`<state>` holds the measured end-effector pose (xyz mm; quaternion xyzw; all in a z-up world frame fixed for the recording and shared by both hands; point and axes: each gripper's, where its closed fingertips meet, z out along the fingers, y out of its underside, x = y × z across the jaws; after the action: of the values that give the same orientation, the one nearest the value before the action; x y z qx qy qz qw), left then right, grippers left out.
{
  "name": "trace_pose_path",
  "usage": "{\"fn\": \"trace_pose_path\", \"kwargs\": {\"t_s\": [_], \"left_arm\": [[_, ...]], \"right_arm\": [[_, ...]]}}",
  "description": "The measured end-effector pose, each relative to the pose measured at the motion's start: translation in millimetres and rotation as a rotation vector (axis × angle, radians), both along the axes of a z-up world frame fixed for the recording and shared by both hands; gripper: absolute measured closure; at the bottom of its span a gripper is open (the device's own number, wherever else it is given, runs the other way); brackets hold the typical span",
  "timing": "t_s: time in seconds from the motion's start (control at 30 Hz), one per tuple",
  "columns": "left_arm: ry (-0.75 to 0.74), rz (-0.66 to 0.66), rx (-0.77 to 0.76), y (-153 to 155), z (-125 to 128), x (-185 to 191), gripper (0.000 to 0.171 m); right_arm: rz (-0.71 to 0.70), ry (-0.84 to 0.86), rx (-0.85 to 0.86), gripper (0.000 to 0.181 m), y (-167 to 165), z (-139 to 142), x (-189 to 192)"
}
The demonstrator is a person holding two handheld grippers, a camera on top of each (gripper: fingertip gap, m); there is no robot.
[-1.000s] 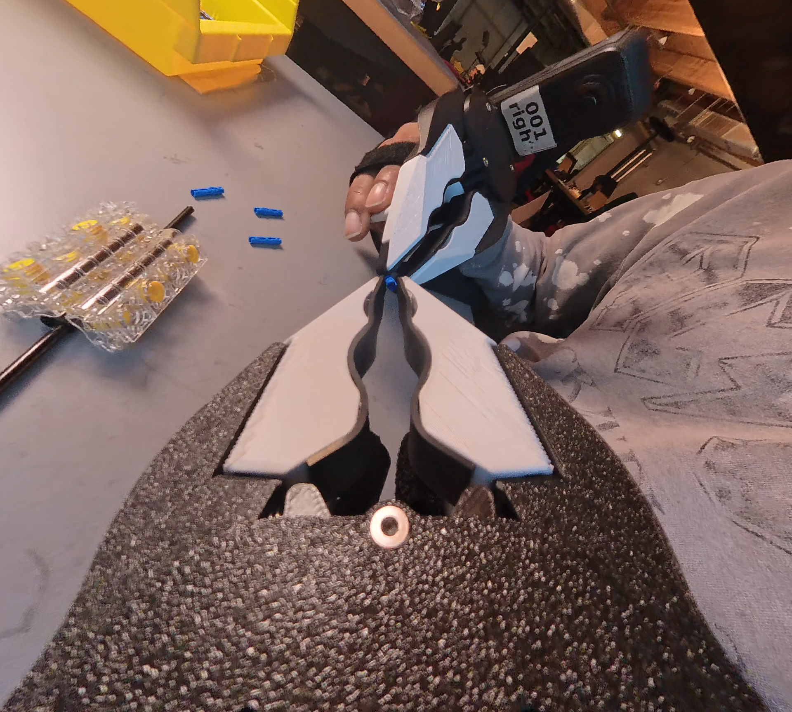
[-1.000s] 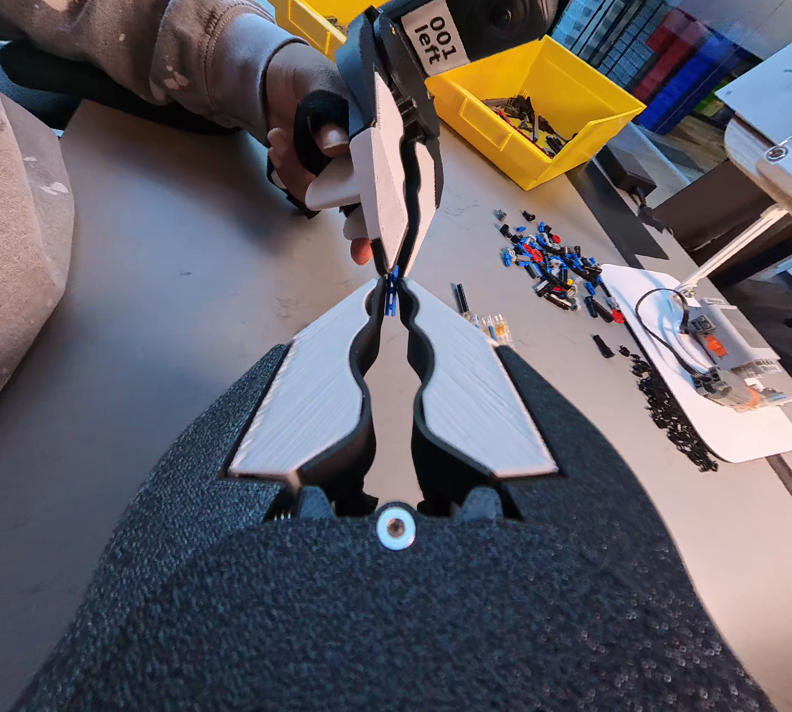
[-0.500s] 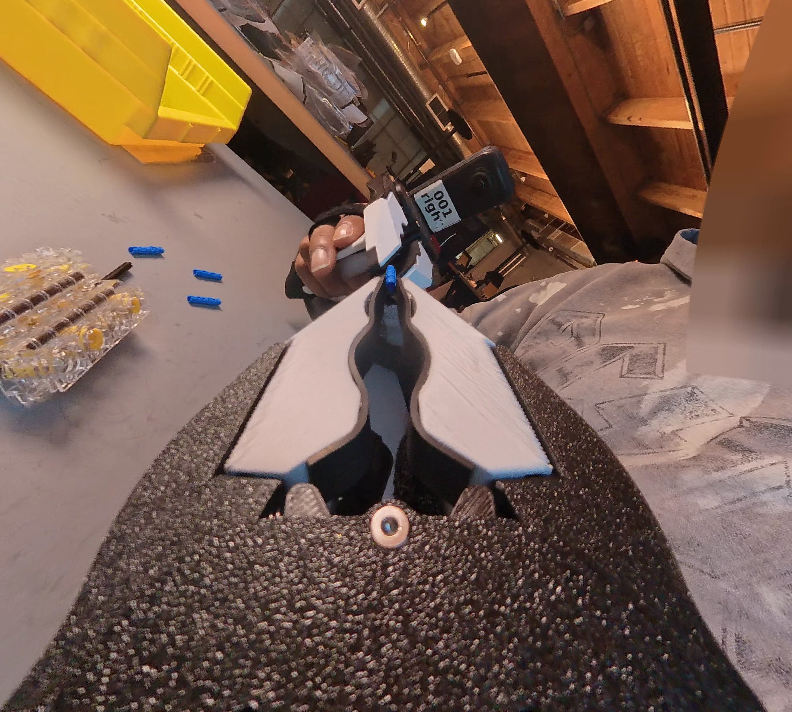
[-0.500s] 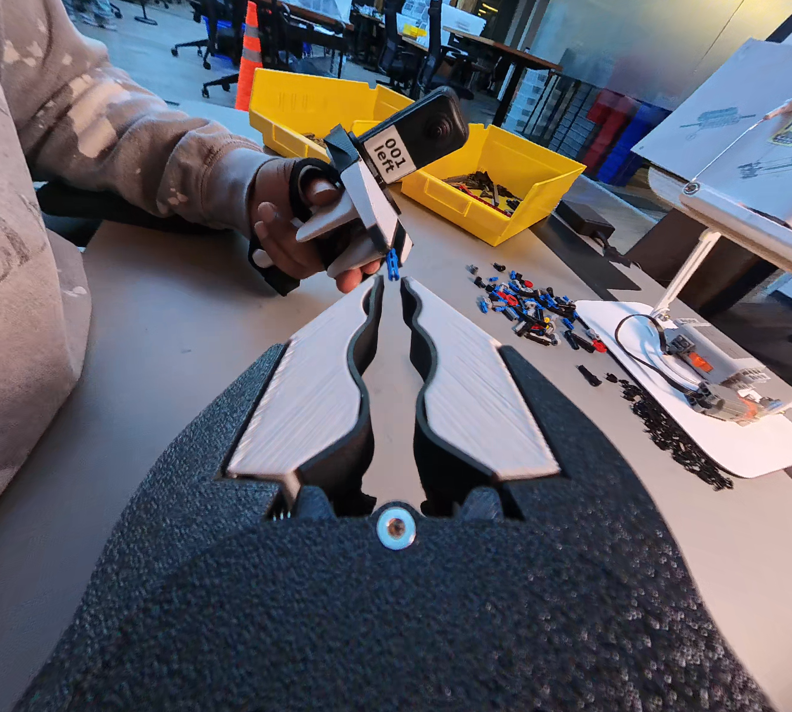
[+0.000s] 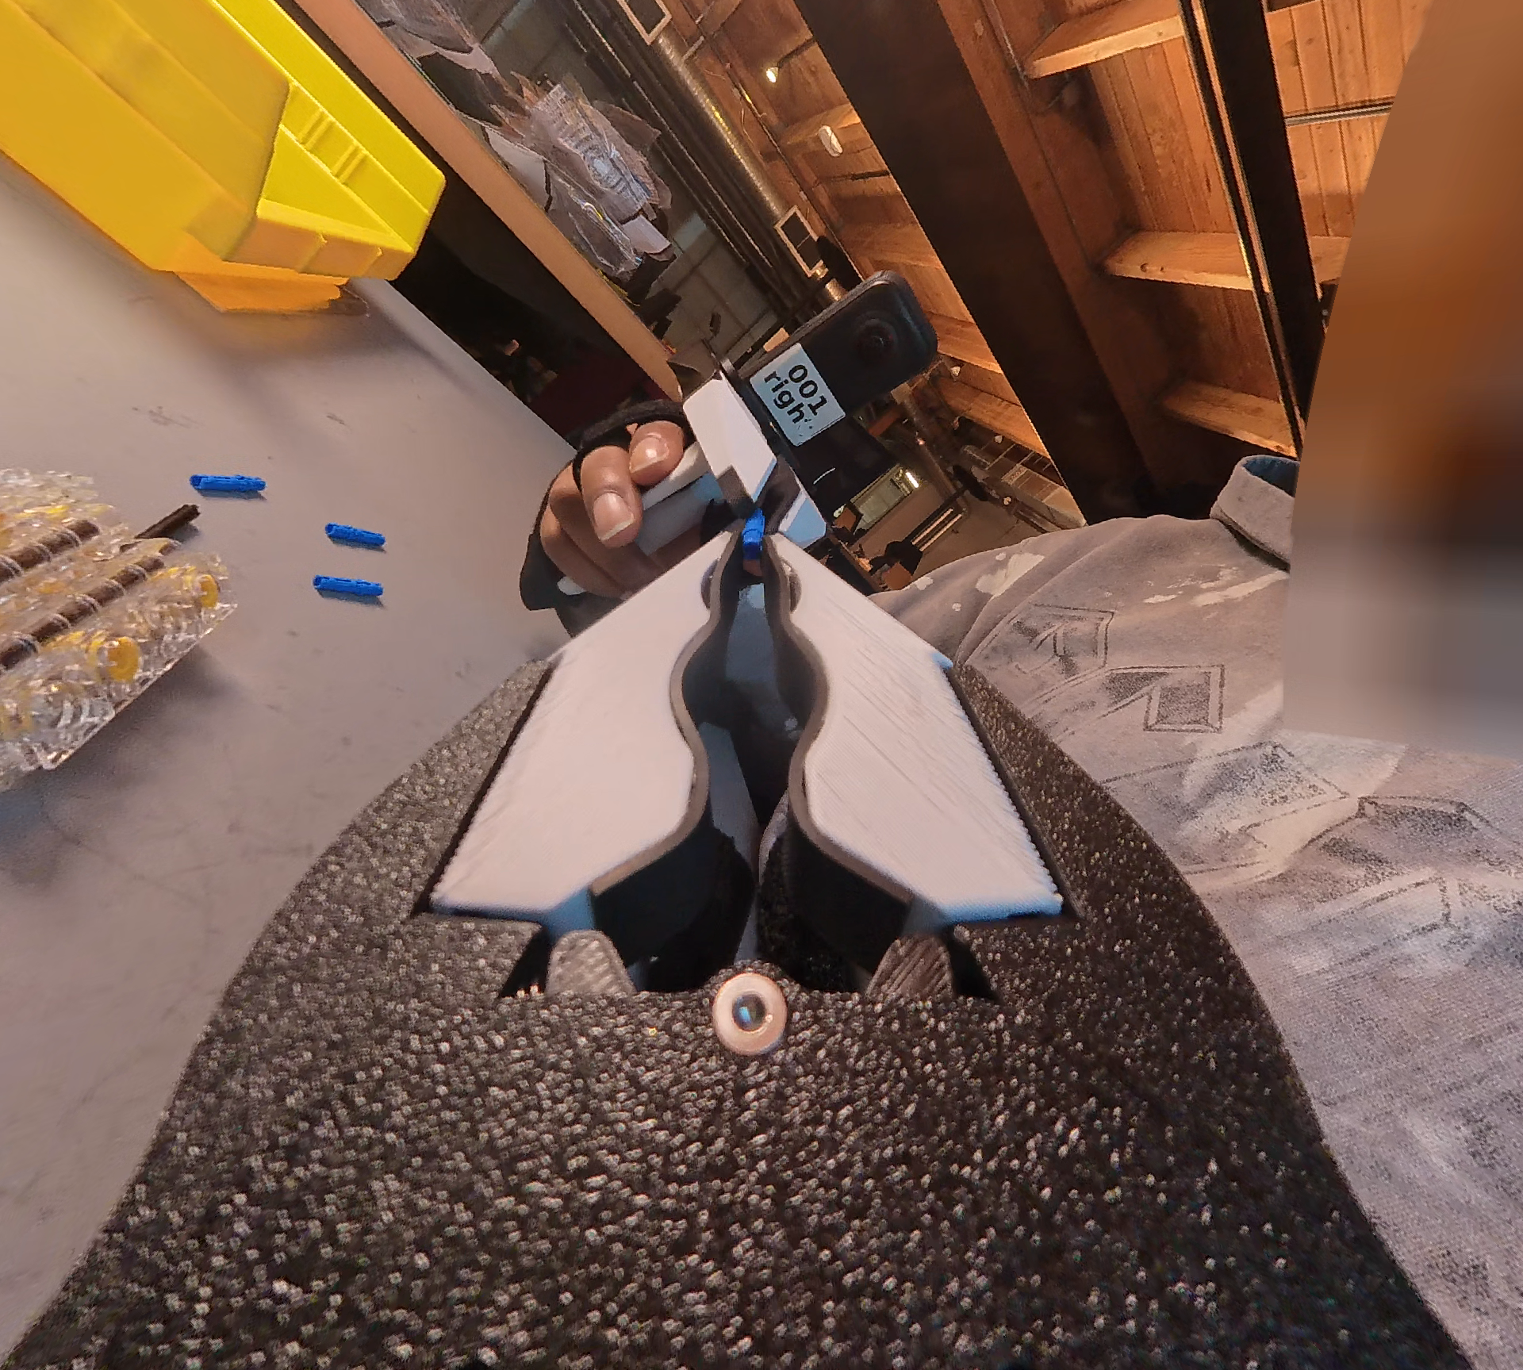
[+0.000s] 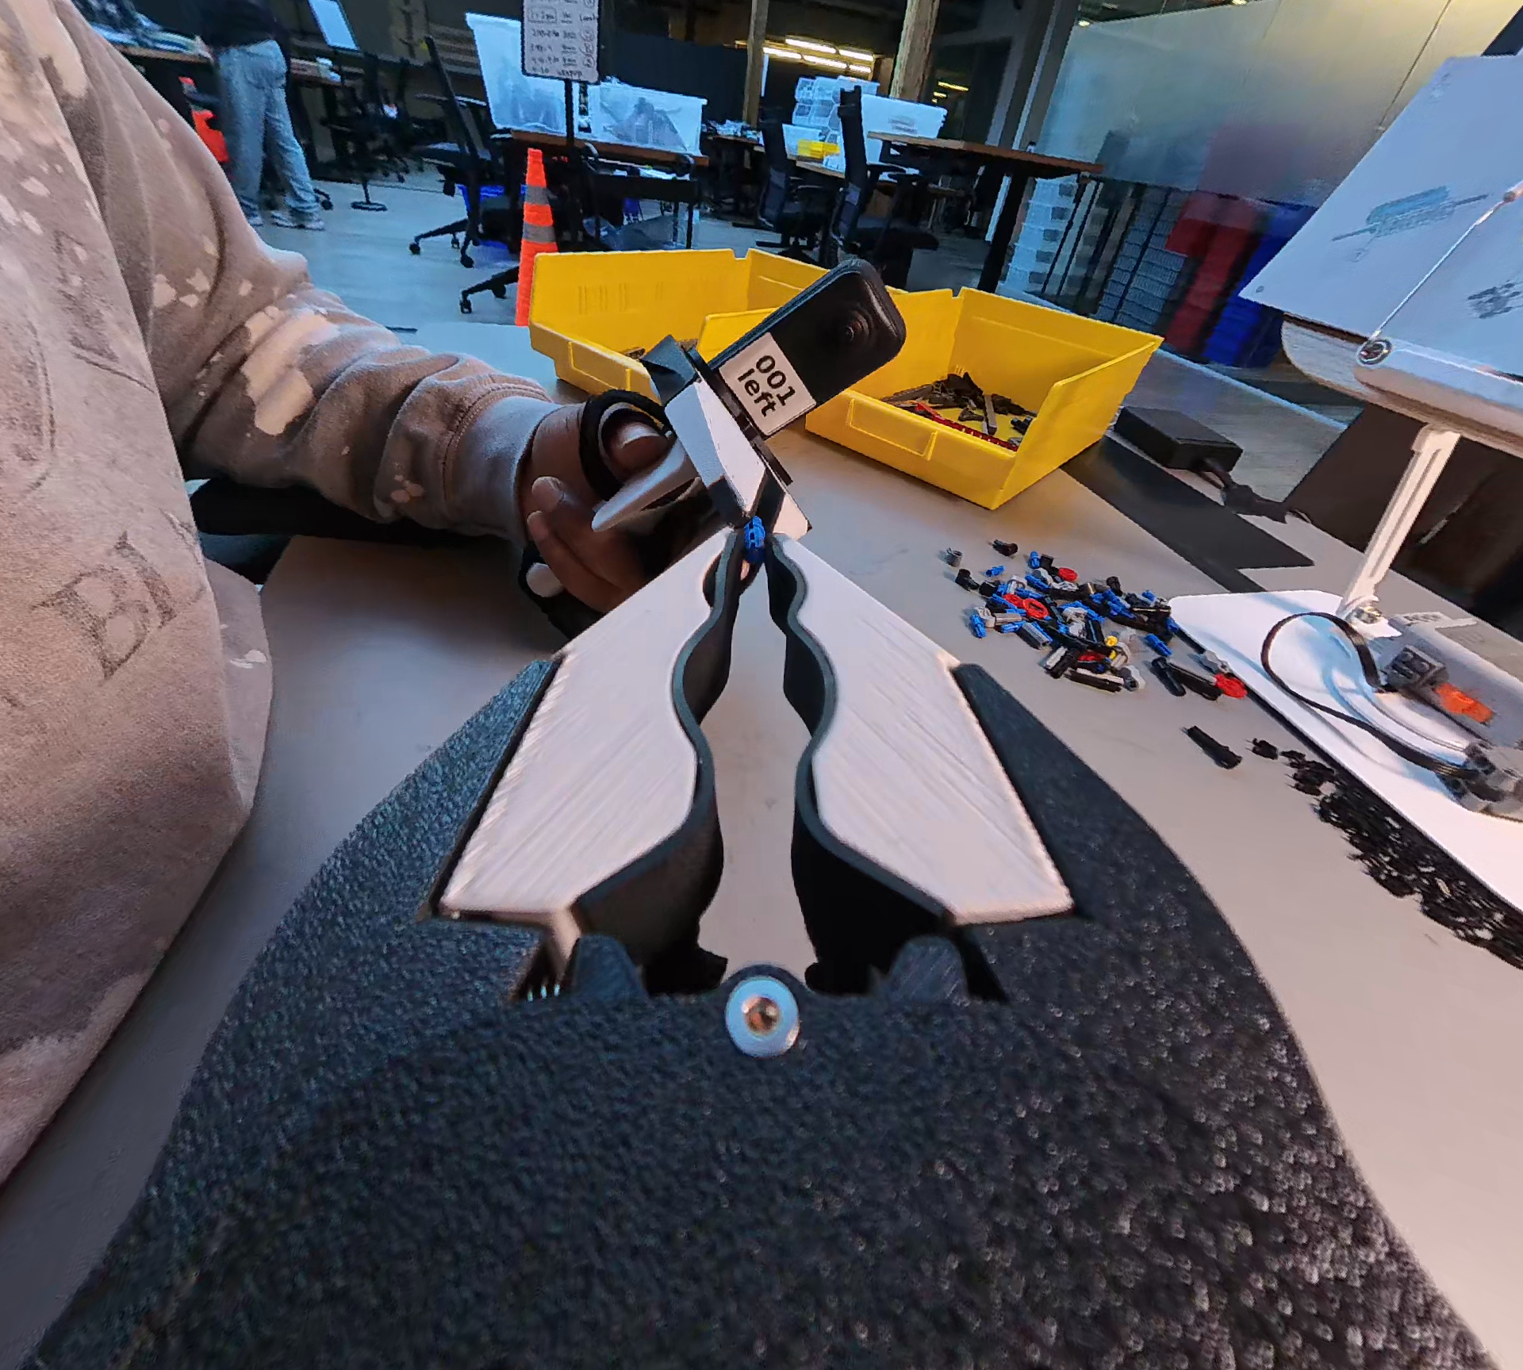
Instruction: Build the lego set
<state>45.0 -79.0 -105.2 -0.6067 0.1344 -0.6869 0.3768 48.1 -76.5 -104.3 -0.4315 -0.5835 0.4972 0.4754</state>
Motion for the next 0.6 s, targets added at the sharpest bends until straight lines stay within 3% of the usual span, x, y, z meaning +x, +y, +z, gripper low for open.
{"fn": "trace_pose_path", "kwargs": {"t_s": [0.23, 0.6], "left_arm": [[0.024, 0.013, 0.015, 0.6, -1.2, 0.6, 0.169], [0.309, 0.131, 0.12, 9.4, -24.7, 2.1, 0.169]], "right_arm": [[0.0, -0.022, 0.004, 0.175, -0.5, -4.3, -1.3], [-0.056, -0.244, 0.185, 0.178, 3.1, -50.9, -8.9]]}}
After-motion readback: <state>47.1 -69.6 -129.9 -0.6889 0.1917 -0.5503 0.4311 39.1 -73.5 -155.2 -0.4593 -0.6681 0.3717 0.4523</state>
